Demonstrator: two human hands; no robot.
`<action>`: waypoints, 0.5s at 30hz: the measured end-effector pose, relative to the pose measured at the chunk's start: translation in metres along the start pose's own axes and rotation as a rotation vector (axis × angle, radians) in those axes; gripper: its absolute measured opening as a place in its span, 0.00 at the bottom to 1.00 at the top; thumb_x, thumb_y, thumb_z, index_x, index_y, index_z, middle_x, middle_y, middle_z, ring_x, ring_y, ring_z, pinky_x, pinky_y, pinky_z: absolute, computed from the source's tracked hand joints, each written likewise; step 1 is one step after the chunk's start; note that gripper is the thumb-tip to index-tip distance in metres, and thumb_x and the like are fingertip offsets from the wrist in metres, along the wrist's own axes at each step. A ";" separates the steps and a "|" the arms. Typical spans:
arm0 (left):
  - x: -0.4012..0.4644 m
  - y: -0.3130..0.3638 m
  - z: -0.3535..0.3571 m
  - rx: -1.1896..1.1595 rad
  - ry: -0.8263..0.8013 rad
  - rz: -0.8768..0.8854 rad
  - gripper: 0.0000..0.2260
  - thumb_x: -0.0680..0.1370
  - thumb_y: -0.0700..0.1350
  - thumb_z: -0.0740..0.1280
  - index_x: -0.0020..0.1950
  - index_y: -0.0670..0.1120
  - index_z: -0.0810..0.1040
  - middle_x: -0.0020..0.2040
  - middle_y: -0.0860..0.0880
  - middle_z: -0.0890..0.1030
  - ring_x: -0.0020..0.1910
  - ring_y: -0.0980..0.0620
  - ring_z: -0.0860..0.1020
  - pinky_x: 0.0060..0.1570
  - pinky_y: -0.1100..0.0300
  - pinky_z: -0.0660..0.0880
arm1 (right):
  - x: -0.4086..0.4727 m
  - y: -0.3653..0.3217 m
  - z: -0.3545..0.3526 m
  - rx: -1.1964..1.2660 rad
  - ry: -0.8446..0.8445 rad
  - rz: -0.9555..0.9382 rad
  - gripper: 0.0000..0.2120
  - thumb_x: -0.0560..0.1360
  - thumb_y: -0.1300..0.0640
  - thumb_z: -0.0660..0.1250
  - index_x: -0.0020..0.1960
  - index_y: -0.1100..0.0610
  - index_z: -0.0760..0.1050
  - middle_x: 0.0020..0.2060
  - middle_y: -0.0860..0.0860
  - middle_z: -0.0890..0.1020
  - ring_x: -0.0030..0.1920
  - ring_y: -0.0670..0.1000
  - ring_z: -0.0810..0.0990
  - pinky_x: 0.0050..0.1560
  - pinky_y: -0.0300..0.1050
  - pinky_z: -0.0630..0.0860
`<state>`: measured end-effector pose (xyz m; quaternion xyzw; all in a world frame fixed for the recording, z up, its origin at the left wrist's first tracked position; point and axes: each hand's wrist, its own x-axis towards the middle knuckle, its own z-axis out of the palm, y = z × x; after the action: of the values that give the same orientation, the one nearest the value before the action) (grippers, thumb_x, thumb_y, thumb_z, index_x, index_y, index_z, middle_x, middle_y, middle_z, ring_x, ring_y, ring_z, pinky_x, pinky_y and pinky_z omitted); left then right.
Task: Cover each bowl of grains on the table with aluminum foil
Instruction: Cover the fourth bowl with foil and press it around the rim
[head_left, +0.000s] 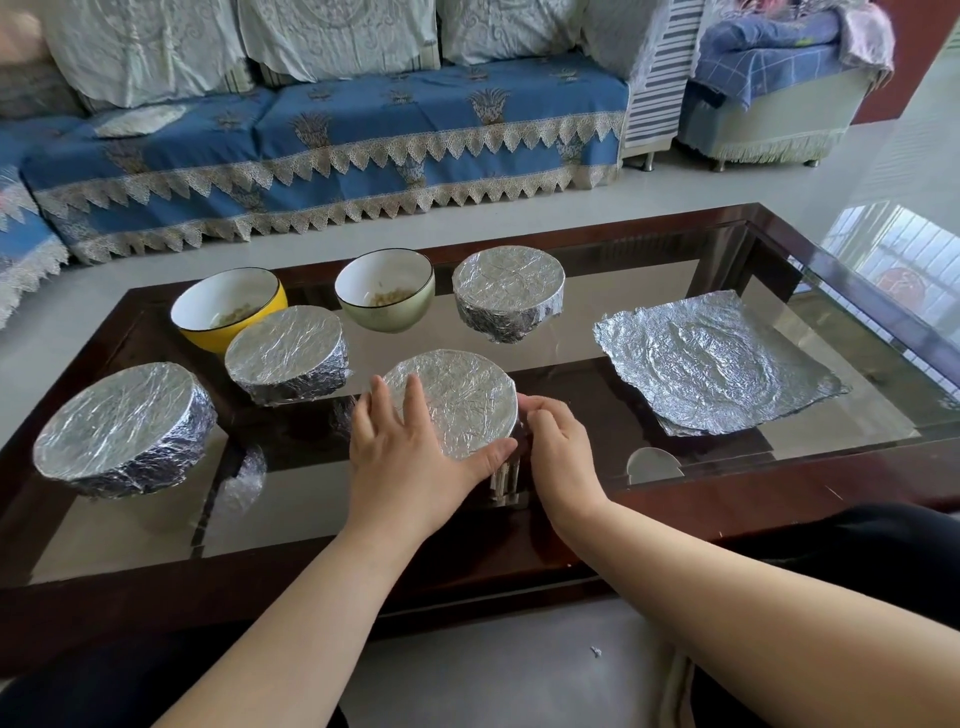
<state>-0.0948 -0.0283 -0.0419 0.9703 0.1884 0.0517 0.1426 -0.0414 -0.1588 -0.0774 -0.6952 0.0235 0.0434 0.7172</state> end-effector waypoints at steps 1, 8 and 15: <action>0.000 0.002 -0.001 -0.003 -0.009 -0.006 0.61 0.56 0.82 0.46 0.81 0.45 0.46 0.80 0.38 0.46 0.78 0.39 0.44 0.76 0.47 0.45 | -0.003 -0.001 -0.001 0.000 -0.027 -0.020 0.17 0.79 0.63 0.55 0.53 0.50 0.81 0.55 0.46 0.81 0.57 0.41 0.77 0.56 0.32 0.72; 0.003 -0.012 -0.018 -0.041 -0.166 0.017 0.60 0.57 0.79 0.54 0.81 0.49 0.43 0.81 0.43 0.41 0.78 0.41 0.43 0.76 0.47 0.46 | -0.009 0.010 -0.003 -0.019 -0.062 -0.097 0.10 0.84 0.53 0.54 0.60 0.53 0.72 0.52 0.46 0.79 0.49 0.31 0.77 0.51 0.26 0.70; 0.003 -0.018 -0.017 -0.126 -0.154 0.030 0.58 0.61 0.74 0.69 0.81 0.50 0.46 0.80 0.49 0.42 0.77 0.45 0.44 0.76 0.48 0.49 | -0.008 0.014 0.004 -0.091 -0.047 -0.092 0.07 0.83 0.55 0.57 0.57 0.56 0.71 0.49 0.41 0.77 0.47 0.28 0.74 0.49 0.24 0.69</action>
<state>-0.1011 -0.0071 -0.0309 0.9633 0.1586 -0.0092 0.2165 -0.0508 -0.1542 -0.0909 -0.7262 -0.0274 0.0275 0.6864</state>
